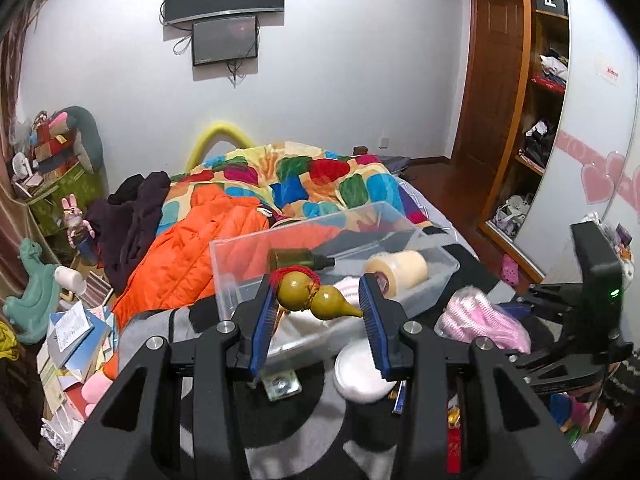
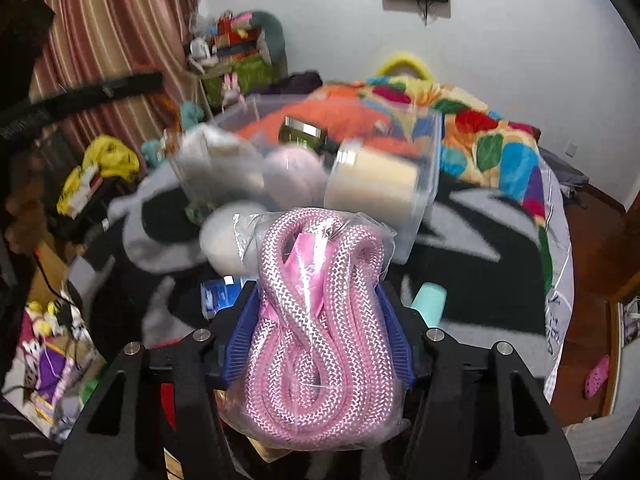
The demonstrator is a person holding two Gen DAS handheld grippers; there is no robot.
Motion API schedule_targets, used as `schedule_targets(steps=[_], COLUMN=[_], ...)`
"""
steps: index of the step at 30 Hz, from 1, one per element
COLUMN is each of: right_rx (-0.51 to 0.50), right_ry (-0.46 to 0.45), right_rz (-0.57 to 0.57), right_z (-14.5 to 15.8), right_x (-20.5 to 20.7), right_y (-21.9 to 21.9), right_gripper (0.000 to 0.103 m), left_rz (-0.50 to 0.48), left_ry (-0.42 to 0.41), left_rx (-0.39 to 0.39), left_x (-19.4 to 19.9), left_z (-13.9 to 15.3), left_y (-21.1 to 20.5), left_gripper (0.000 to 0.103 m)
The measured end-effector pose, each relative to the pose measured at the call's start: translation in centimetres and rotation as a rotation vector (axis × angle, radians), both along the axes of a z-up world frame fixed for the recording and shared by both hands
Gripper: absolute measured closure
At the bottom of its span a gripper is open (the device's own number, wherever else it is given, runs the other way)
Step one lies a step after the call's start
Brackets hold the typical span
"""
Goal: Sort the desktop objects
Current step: 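Carry the pendant toward the box with left tool while right tool carries the rope, then release the pendant into the box with left tool while right tool drops the rope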
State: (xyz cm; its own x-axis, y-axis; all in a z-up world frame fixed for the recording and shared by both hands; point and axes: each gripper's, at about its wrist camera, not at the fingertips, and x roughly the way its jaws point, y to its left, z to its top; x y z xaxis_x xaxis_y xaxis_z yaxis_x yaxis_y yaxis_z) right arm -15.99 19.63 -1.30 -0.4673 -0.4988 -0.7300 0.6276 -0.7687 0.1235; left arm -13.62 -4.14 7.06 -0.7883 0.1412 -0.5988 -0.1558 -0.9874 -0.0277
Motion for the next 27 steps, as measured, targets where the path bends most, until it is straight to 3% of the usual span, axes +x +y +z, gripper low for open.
schedule_targets(steps=[3, 8, 13, 18, 27], right_rx=[-0.048, -0.112, -0.139, -0.142, -0.093], right_ry=[0.036, 0.084, 0.130, 0.107, 0.040], right_rz=[-0.024, -0.057, -0.100, -0.127, -0.147], right_z=[1.9, 4.3, 5.7, 4.9, 2.2], right_x=[-0.7, -2.4, -4.5, -6.9, -9.3], right_y=[0.4, -0.1, -2.0, -4.4, -7.0], right_gripper=[0.049, 0.049, 0.048, 0.048, 0.048], left_rz=[0.004, -0.027, -0.017, 0.013, 0.055], left_ry=[0.007, -0.030, -0.050, -0.064, -0.121], left_rx=[0.013, 0.112, 0.132, 0.143, 0.055], left_x=[-0.9, -2.8, -4.4, -5.5, -6.4], left_z=[0.1, -0.3, -1.3, -3.0, -8.5], left_y=[0.0, -0.4, -0.3, -0.9, -0.5], left_gripper=[0.062, 0.062, 0.062, 0.062, 0.062])
